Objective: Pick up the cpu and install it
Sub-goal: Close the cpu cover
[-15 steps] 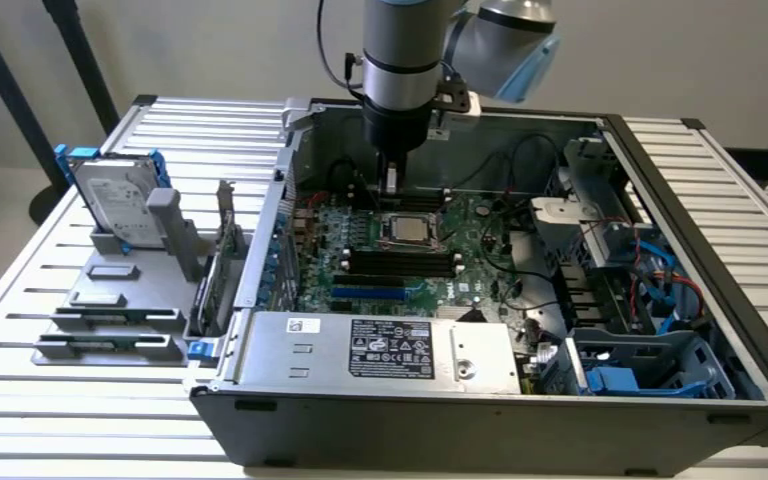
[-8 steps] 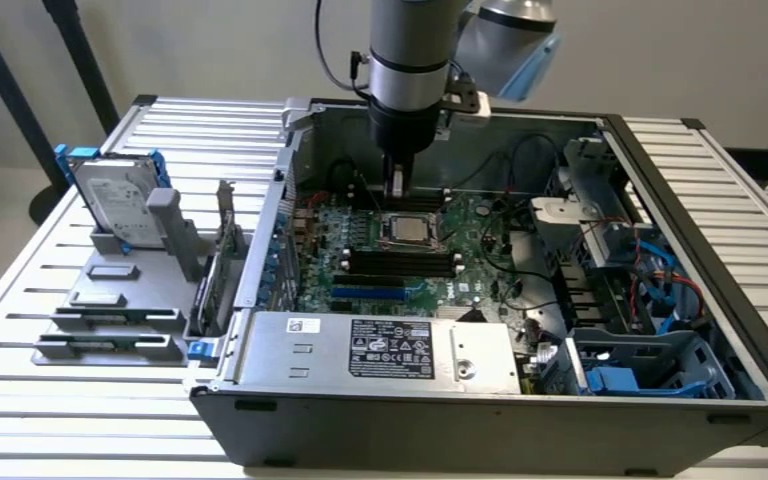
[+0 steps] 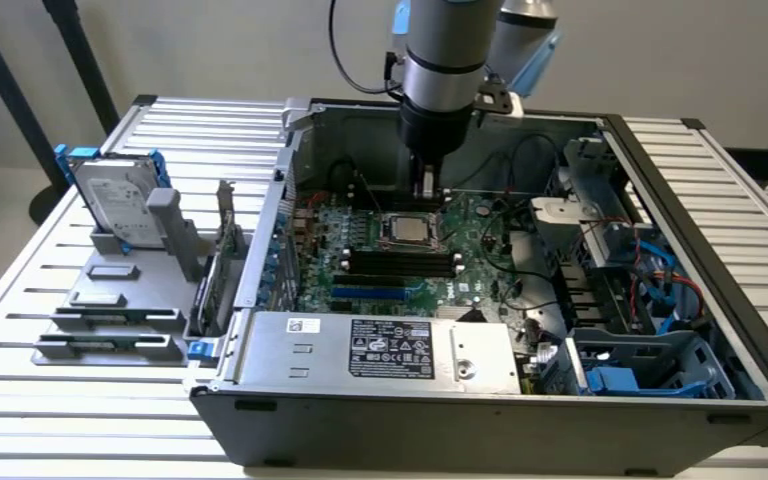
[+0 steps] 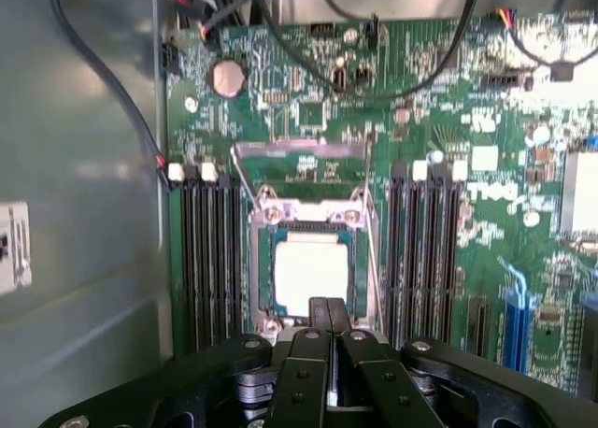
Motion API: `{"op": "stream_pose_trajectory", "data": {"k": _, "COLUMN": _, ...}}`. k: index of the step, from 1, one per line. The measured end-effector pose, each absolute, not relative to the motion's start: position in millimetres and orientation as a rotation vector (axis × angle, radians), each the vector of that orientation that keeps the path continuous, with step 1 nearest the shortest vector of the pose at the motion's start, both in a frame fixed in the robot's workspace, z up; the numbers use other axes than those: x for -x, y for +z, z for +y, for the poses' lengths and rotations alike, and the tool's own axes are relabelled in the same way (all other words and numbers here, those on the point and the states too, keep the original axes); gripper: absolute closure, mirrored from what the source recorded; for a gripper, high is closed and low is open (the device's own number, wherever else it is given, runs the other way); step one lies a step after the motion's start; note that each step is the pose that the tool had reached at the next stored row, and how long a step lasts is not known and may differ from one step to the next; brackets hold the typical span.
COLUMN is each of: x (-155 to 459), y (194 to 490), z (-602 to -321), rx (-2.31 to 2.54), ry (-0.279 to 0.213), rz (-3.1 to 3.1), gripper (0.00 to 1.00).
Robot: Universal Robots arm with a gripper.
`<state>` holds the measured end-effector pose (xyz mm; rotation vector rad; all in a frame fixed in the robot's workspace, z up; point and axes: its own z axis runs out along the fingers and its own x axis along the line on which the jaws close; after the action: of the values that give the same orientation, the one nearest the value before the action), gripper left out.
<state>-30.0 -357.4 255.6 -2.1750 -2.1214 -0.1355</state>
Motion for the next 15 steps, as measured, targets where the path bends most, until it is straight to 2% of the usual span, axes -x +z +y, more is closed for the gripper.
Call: {"op": "stream_pose_trajectory", "data": {"k": 15, "x": -38.0, "y": 272.7, "z": -358.9, "rx": 2.162, "ry": -0.134, "rz": -2.129, "gripper": 0.89}}
